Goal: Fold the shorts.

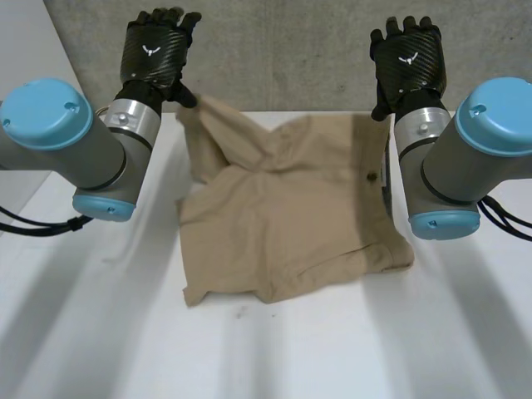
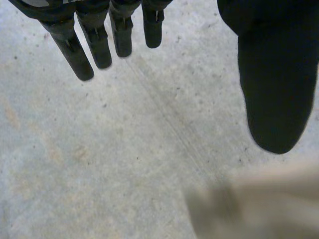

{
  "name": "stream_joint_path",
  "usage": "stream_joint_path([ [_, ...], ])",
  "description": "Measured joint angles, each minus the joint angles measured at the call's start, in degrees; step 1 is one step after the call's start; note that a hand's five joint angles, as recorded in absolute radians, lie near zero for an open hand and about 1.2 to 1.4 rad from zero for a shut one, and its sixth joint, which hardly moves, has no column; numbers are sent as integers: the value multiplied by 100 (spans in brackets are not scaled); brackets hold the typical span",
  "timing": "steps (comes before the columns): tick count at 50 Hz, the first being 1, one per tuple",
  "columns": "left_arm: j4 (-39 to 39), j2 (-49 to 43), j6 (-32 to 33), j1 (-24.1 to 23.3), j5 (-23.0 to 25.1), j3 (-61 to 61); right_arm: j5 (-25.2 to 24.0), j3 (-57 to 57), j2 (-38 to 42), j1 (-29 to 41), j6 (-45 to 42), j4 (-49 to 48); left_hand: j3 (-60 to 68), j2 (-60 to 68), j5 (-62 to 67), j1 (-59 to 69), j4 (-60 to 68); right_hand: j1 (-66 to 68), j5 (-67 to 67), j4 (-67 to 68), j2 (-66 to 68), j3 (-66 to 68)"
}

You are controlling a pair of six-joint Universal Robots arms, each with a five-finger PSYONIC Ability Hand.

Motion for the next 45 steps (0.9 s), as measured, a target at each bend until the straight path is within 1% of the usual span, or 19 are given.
stream_joint_path([
  [7,112,298,19,-44,9,-543,-85,196,-125,-23,-15,355,-80,-98,-27,0,-80,-11,-49,-60,-104,-122],
  [8,82,500,24,-49,-8,-930,-95,254,-168,-34,-19,456,-80,-98,-27,0,-80,-11,-49,-60,-104,-122],
  [9,65,549,24,-45,-15,-1027,-138,485,-352,-67,-31,838,-80,-98,-27,0,-80,-11,-49,-60,-104,-122],
  [10,45,588,24,-43,-21,-1107,-157,543,-402,-74,-33,928,-80,-98,-27,0,-80,-11,-49,-60,-104,-122],
  [12,-60,722,24,-29,-38,-1392,-233,727,-551,-94,-37,1205,-80,-98,-27,0,-80,-11,-49,-60,-104,-122],
  [15,-341,991,21,-12,-55,-1896,-538,1105,-821,-186,-42,1716,-80,-96,-27,0,-80,-11,-49,-60,-104,-122],
  [18,-471,1101,19,-12,-59,-2085,-676,1243,-912,-236,-45,1882,-80,-96,-27,0,-80,-11,-49,-60,-104,-122],
  [19,-816,1373,9,-30,-65,-2525,-1119,1639,-1171,-411,-62,2275,-70,-79,-27,18,-70,-11,-49,-60,-104,-122],
  [21,-975,1483,2,-47,-66,-2702,-1360,1836,-1293,-508,-88,2430,-66,-75,-22,18,-62,-11,-49,-60,-104,-122],
  [24,-1581,1831,-34,-178,-79,-3258,-1879,2283,-1535,-746,-228,2684,-65,5,-8,19,-59,-11,-49,-59,-104,-121],
  [26,-1802,1921,-55,-262,-92,-3418,-1993,2404,-1582,-814,-294,2726,-65,13,-8,19,-54,-10,-48,-58,-92,-108],
  [27,-2093,2013,-94,-391,-123,-3601,-2113,2559,-1630,-907,-395,2761,-65,26,-8,19,-51,5,-44,-46,-74,-81],
  [30,-2438,2074,-196,-570,-237,-3780,-2194,2741,-1650,-1017,-545,2774,-65,26,-8,19,-51,9,-24,-38,-56,-28],
  [33,-2712,2059,-398,-732,-522,-3897,-2215,2918,-1616,-1109,-709,2744,-65,26,-8,19,-51,20,173,192,250,253],
  [34,-2777,2029,-483,-779,-670,-3922,-2213,2977,-1573,-1135,-759,2711,-65,27,-8,19,-51,308,379,454,521,501],
  [36,-2800,2008,-526,-800,-750,-3930,-2211,3006,-1539,-1149,-784,2681,-65,27,-8,19,-51,427,463,560,595,605],
  [37,-2830,1931,-633,-844,-976,-3939,-2202,3067,-1408,-1180,-829,2577,-49,44,-9,60,-20,707,705,840,850,887],
  [40,-2803,1801,-723,-872,-1194,-3924,-2188,3108,-1206,-1210,-853,2410,215,260,232,428,274,980,955,1126,1123,1164],
  [45,-2705,1638,-770,-879,-1316,-3891,-2167,3128,-842,-1236,-854,2122,403,438,426,597,472,1094,1073,1258,1276,1291],
])
